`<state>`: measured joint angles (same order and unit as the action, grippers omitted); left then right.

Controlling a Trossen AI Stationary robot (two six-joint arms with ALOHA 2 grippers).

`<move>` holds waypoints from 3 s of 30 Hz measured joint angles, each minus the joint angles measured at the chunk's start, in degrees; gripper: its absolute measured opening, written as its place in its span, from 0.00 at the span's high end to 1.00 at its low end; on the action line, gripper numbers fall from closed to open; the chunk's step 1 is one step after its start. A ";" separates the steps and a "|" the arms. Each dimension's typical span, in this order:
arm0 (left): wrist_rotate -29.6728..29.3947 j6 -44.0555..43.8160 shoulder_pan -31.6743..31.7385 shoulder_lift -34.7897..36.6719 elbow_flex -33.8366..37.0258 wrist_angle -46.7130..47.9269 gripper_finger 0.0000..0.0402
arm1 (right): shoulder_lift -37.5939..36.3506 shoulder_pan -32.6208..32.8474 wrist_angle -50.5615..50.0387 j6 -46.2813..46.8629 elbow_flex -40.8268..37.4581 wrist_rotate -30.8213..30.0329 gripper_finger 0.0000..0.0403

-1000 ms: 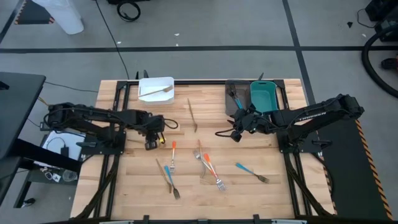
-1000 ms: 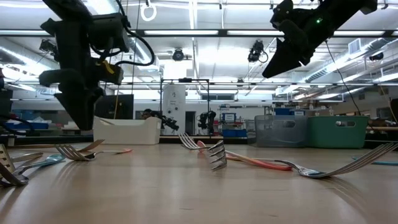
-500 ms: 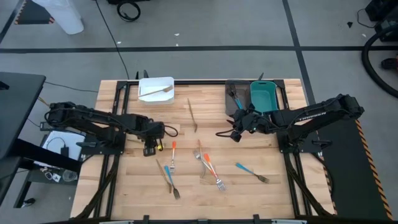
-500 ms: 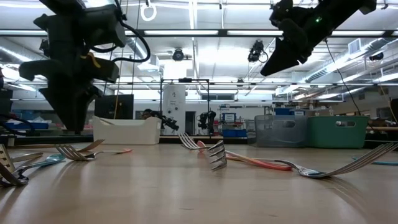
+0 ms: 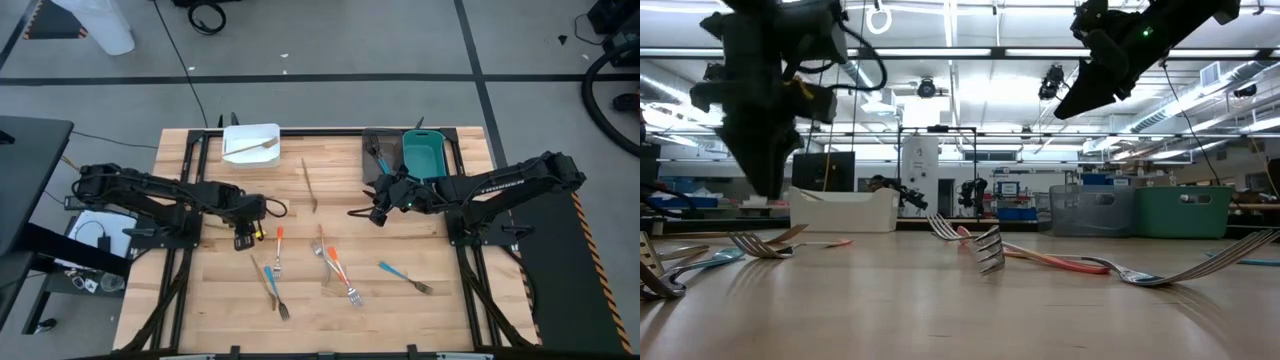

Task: Sort silverware by color (type)
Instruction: Put the middle left gold fork into the white bin

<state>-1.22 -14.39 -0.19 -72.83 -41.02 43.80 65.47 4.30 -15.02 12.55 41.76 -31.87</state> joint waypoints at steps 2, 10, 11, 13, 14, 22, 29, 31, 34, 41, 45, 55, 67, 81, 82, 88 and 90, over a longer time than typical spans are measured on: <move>-0.59 0.10 0.00 -1.10 -2.45 1.81 0.65 | 0.00 -0.52 0.02 -0.53 0.00 0.33 0.71; -1.77 5.32 0.39 -9.23 -8.31 12.82 0.65 | 0.00 -1.49 0.41 -1.22 0.00 3.03 0.71; -1.75 5.67 0.39 -9.87 -8.34 12.75 0.65 | 0.00 -1.49 0.45 -1.45 0.00 3.11 0.71; -1.36 5.81 0.37 -11.00 -8.34 13.00 0.65 | 0.00 -1.49 0.41 -1.65 0.00 3.18 0.71; -1.18 5.89 0.39 -11.57 -8.34 13.12 0.65 | 0.00 -1.49 0.43 -1.72 0.00 3.18 0.71; -0.31 7.41 0.39 -13.60 -5.46 13.11 0.65 | 0.00 -1.45 0.41 -1.83 0.00 3.45 0.71; 1.12 7.55 0.38 -13.44 -2.24 9.76 0.65 | 0.00 -1.34 1.28 -1.78 -0.36 3.53 0.71; 1.12 7.58 0.38 -13.45 -1.30 8.85 0.65 | 0.00 -1.34 2.02 -1.78 -0.99 3.55 0.71; 0.72 7.58 0.37 -13.47 -0.37 6.45 0.65 | 0.00 -1.34 3.52 -1.77 -2.18 3.59 0.71; -1.04 7.58 0.31 -13.47 -0.08 5.90 0.65 | 0.00 -1.34 6.34 -1.59 -3.85 4.17 0.71; -1.02 7.85 0.33 -13.47 -0.08 5.40 0.65 | 0.00 -1.33 9.05 -1.68 -4.81 6.28 0.71; -0.45 8.83 0.39 -13.47 -0.08 4.34 0.78 | 0.02 -1.34 14.46 -2.07 -7.84 6.55 0.71; -0.98 8.41 0.37 -13.43 -0.12 1.61 0.88 | 0.04 -1.32 14.53 -2.07 -7.93 7.53 0.71; -1.08 7.61 0.39 -13.30 1.60 -2.02 0.87 | 0.04 -1.34 14.53 -2.18 -7.92 7.55 0.71; -1.07 7.65 0.39 -13.30 1.60 -1.97 0.91 | 0.04 -1.34 14.51 -2.18 -7.91 7.55 0.71; -0.89 7.65 0.39 -13.67 0.02 0.40 0.95 | 0.04 -1.34 14.53 -2.11 -7.91 7.55 0.71; -1.52 7.84 0.55 -13.65 -1.51 2.41 0.96 | 0.04 -1.34 14.53 -2.14 -7.91 7.55 0.71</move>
<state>-2.75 -6.55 0.36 -86.48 -42.53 46.20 65.52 2.96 -0.49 10.41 33.85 -24.32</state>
